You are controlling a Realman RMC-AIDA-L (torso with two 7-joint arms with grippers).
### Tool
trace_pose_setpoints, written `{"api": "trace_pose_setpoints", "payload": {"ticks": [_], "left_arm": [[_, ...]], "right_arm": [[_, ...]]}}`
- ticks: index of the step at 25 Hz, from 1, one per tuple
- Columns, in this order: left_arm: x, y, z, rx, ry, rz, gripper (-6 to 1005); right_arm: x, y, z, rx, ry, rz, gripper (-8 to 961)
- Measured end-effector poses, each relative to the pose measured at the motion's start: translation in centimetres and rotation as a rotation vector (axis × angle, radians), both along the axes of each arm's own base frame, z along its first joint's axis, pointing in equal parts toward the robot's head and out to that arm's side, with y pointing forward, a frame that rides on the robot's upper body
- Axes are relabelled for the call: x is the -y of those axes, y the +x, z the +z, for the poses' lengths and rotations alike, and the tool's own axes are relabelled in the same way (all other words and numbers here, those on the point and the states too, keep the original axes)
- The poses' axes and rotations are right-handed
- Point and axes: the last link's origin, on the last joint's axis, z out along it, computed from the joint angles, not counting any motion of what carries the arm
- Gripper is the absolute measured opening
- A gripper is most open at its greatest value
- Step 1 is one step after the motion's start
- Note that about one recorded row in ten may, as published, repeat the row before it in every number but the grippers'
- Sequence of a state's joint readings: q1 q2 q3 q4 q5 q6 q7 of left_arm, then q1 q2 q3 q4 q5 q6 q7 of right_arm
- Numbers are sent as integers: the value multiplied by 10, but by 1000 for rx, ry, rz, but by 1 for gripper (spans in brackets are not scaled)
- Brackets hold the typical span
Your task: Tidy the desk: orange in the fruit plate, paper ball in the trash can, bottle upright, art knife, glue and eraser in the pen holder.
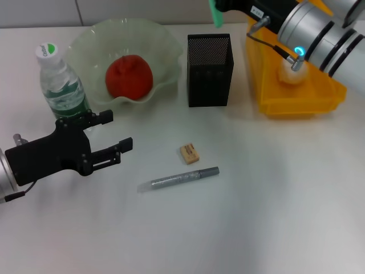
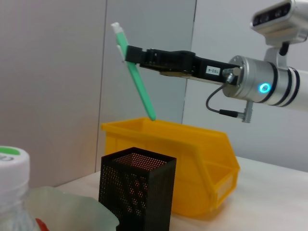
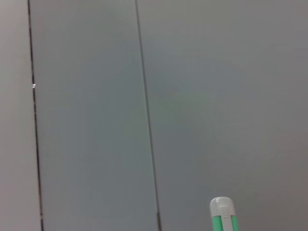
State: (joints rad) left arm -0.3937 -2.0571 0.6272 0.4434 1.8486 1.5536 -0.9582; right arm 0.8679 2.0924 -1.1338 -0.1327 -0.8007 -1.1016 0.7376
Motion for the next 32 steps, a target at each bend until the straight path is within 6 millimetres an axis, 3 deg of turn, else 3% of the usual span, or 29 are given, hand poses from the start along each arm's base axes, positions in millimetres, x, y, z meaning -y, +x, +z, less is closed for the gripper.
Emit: {"api": "trace_pose_setpoints", "payload": {"ticks": [14,32], "left_arm": [[4,1,-2,-1,-9,-16,769],[10,0,-6,4,-27,-17,769]], "right_arm": [[1,8,-14,18,-109,-86,187],[-6,14,-17,70,-106,-145,286]]}}
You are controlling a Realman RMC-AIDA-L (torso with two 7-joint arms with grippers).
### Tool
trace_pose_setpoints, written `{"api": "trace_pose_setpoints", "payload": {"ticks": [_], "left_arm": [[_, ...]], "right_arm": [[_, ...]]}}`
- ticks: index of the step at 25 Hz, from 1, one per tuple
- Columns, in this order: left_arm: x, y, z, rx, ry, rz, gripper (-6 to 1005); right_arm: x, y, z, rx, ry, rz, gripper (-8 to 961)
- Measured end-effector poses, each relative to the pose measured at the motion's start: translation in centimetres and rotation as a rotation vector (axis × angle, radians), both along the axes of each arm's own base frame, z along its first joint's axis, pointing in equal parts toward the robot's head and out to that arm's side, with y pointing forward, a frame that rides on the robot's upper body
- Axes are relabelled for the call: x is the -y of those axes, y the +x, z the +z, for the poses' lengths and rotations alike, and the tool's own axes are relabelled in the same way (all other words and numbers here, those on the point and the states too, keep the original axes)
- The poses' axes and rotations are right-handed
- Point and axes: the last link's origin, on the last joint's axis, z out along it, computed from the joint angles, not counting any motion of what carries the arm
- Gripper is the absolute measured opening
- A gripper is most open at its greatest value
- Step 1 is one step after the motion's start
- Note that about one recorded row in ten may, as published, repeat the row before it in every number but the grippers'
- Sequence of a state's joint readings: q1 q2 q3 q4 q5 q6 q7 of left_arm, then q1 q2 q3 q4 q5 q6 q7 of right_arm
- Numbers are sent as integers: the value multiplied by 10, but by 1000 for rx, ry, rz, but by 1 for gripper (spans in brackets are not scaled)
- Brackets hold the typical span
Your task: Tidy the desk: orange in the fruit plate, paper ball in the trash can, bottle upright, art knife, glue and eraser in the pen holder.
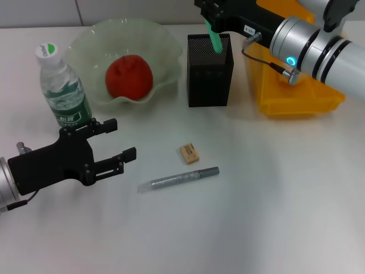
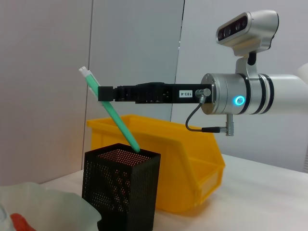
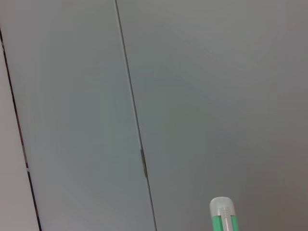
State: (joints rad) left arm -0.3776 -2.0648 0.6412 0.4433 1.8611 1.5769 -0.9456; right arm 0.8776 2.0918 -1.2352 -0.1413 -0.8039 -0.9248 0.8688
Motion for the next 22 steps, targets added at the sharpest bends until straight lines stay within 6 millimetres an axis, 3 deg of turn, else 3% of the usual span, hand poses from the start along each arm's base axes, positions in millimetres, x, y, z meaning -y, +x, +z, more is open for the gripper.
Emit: {"api": "trace_pose_setpoints", "payload": {"ticks": [12,17,22], "left_arm": [[3,0,-2,-2,-2,-12,769],[4,0,-3,-1,-2,-14,769],[8,-1,-4,4,2,-18,769]], "right_arm": [[2,0,-2,5,-8,11,352],[3,0,-1,1,-7,15,558],[6,3,16,-35,49,50,631]]}}
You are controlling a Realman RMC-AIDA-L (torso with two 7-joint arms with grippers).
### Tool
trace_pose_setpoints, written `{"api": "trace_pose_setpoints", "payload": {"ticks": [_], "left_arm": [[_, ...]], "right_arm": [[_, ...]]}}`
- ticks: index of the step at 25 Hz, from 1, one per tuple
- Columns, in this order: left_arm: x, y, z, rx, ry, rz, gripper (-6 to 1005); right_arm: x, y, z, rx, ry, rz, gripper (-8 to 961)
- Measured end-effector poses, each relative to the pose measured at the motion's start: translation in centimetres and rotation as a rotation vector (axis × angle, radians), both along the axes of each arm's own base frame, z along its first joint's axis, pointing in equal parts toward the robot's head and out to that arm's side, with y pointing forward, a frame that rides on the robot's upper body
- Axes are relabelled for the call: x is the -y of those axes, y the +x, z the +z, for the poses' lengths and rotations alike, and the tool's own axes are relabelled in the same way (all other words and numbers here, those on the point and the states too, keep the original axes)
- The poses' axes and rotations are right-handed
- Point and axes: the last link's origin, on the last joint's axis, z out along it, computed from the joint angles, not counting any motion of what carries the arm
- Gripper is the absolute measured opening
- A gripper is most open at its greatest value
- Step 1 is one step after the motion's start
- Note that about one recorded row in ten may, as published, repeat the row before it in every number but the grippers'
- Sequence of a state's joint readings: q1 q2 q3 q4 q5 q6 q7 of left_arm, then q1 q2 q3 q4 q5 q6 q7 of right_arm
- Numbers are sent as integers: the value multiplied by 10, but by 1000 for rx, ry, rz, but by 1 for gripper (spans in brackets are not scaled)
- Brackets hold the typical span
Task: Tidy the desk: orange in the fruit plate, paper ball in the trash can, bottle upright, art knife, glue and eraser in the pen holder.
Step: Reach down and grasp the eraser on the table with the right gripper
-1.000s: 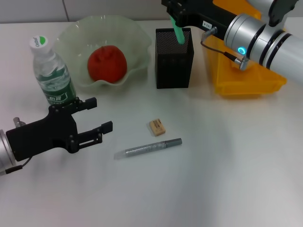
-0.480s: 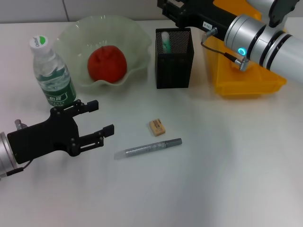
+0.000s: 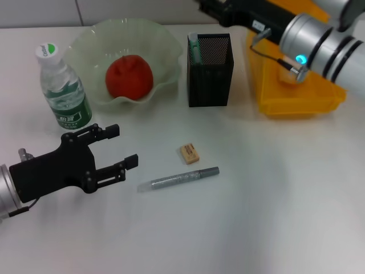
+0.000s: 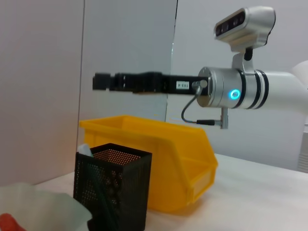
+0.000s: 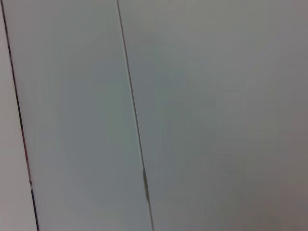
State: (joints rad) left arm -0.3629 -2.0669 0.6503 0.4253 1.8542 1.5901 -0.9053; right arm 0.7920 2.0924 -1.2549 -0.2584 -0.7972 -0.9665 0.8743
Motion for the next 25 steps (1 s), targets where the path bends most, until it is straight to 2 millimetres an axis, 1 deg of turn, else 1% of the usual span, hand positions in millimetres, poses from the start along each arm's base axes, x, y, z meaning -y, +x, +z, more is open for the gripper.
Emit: {"api": "trace_pose_setpoints", "payload": {"ticks": [1,4,6,8,9,10,12,13,14,16,17,19,20,21,25], "left_arm": [[1,0,-1,6,-1,-1,769],[3,1,-6,13,9,-18,769],[3,1,-6,13,9,-18,769],[4,6,-7,36,5,-33,769],[4,6,-7,36,5,-33,769],[5,7,-7,50,4,-34,769],[5,7,-7,50,4,-34,769],[9,8,-6,96,15,-26,770],[9,8,-6,96,15,-26,770],[13,8,-5,116,22,-20,770],[13,8,-5,116,22,-20,770],[17,8,-5,133,21,-21,770],[26,7,-4,159,5,-20,770],[26,7,-4,159,5,-20,770],[29,5,-4,162,-2,-12,770]], "right_arm": [[0,0,0,0,0,0,631],[5,2,11,-39,17,36,631],[7,2,14,-54,17,46,630],[10,0,20,-81,18,69,630],[12,0,23,-93,21,79,630],[18,0,32,-121,24,107,630],[21,0,36,-131,18,125,630],[24,0,39,-138,7,135,629],[26,1,42,-140,-6,146,629],[36,4,48,-137,-91,176,629],[36,4,48,-137,-91,176,629],[41,7,53,-140,-153,189,629],[46,10,61,-143,-222,205,629],[46,10,61,-143,-222,205,628],[55,16,74,-101,-357,221,628]]}}
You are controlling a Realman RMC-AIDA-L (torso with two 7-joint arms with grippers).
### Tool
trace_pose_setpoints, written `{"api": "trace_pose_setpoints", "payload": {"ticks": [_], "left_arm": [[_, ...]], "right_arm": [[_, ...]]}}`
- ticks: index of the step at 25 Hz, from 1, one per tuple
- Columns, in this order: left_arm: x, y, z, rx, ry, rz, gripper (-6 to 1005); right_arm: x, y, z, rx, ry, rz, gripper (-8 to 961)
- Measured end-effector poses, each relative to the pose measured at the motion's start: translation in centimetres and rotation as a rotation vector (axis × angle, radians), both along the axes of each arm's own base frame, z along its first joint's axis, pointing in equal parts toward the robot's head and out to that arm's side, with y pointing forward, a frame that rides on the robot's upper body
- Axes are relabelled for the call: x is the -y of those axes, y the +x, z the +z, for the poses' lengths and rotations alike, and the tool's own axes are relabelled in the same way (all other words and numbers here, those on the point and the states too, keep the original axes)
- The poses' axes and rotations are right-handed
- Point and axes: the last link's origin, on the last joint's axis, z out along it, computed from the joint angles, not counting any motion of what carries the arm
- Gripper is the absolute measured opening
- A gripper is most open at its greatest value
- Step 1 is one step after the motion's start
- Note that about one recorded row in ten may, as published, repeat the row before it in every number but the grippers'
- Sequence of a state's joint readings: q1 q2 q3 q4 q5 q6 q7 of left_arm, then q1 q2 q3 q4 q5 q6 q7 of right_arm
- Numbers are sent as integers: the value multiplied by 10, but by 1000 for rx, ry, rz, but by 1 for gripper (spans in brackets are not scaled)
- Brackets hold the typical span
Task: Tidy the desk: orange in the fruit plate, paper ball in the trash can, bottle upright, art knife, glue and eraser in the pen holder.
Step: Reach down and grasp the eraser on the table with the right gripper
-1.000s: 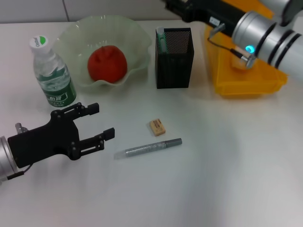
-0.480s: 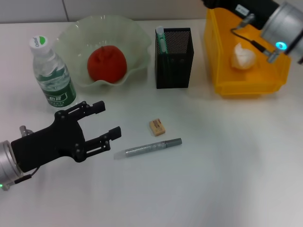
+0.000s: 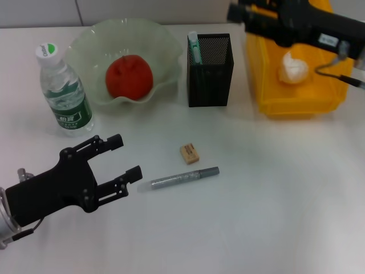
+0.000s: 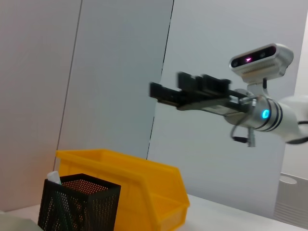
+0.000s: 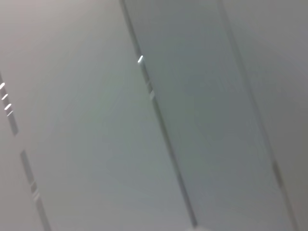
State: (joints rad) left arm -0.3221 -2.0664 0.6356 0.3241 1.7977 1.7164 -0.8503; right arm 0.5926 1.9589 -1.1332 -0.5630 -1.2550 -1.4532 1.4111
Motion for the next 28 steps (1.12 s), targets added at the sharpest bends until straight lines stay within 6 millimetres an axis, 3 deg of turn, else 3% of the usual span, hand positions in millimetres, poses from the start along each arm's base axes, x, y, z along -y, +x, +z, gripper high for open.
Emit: {"api": "trace_pose_setpoints", "payload": {"ticks": [4,8,20,28], "left_arm": [[5,-3,-1,-3,-11,12,770],[6,-1,-4,-12,-36,-6,770],[12,-3,-8,-14,-63,-1,770],[11,-2,-9,-11,-66,-5,770]], "right_arm": [[8,0,3,102,-123,49,628],[12,-5,-6,210,-238,84,628],[3,-15,-82,602,-377,35,629],[3,-11,-106,738,-351,73,628]]}}
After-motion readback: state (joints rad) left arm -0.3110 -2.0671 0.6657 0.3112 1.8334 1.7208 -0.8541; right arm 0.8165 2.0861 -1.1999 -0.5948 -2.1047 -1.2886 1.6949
